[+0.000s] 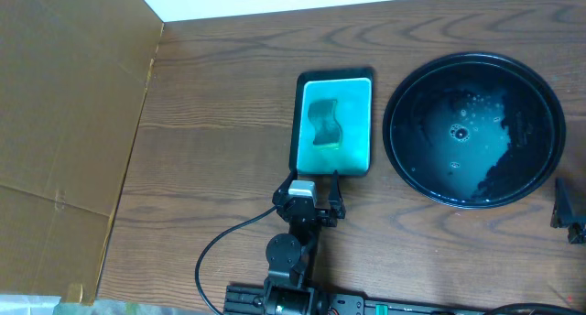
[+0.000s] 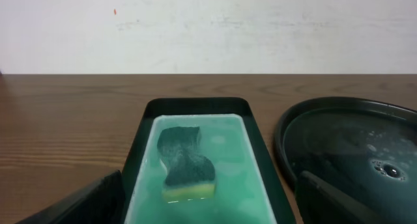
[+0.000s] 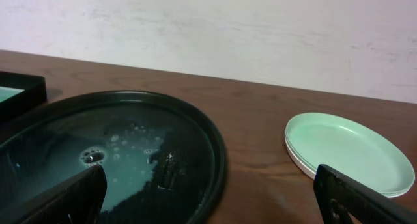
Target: Clean dirty plates on tray and stack at the side
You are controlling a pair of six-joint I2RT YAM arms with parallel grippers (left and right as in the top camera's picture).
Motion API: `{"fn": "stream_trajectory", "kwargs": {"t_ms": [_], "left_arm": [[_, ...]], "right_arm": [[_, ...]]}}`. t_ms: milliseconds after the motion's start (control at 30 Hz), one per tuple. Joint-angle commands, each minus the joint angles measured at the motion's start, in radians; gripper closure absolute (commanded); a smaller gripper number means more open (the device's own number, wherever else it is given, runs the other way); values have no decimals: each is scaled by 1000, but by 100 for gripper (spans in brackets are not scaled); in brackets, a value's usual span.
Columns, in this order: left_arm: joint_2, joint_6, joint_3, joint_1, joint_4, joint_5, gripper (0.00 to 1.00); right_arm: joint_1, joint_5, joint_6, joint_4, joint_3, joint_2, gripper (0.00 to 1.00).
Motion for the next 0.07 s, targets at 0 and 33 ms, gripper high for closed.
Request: {"fn": "stream_trajectory", "kwargs": {"t_ms": [0, 33], "left_arm": [[-5, 17, -10, 5, -47, -6, 16], [-5, 17, -10, 5, -47, -6, 16]], "right_arm": [[-8, -11, -9, -3, -1, -5, 1], [-8, -11, -9, -3, -1, -5, 1]]}}
